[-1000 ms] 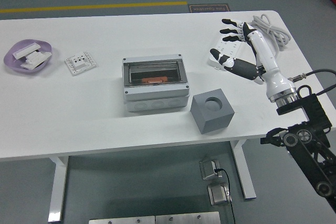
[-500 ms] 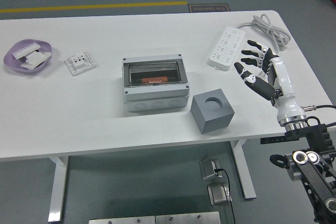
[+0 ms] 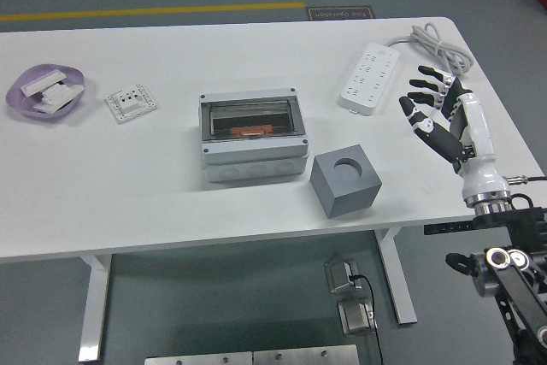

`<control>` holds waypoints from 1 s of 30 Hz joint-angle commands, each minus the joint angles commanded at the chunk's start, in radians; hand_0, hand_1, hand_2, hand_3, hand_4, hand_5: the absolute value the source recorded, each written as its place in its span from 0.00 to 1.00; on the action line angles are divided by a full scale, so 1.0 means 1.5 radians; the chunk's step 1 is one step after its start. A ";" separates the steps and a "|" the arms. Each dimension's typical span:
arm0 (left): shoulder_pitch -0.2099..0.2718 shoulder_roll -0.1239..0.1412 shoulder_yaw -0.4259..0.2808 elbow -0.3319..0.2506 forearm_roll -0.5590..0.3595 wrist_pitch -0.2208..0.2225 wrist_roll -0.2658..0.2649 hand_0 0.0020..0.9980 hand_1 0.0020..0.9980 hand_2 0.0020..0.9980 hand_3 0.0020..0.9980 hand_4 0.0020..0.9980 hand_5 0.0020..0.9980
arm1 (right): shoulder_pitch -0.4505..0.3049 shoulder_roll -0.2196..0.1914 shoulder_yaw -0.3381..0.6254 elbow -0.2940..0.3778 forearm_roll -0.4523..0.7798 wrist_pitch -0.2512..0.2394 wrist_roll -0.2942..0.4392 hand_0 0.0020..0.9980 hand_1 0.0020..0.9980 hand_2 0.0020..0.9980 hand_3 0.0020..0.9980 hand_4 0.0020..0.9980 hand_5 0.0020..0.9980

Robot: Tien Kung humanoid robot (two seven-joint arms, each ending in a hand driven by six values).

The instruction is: Pick up the cylinder from the cube,place it in the box,flap close box

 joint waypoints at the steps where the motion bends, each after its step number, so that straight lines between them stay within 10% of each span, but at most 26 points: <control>1: -0.001 0.000 0.000 0.000 -0.001 0.000 0.000 0.63 0.64 0.61 0.62 0.67 0.26 | 0.001 0.000 0.001 -0.001 -0.001 0.000 0.000 0.68 0.62 0.69 0.75 0.84 0.41; 30: -0.018 0.004 0.006 0.000 -0.015 0.001 -0.006 0.63 0.64 0.61 0.63 0.67 0.26 | 0.011 -0.002 0.051 0.004 -0.015 -0.001 0.005 0.67 0.62 0.69 0.74 0.83 0.42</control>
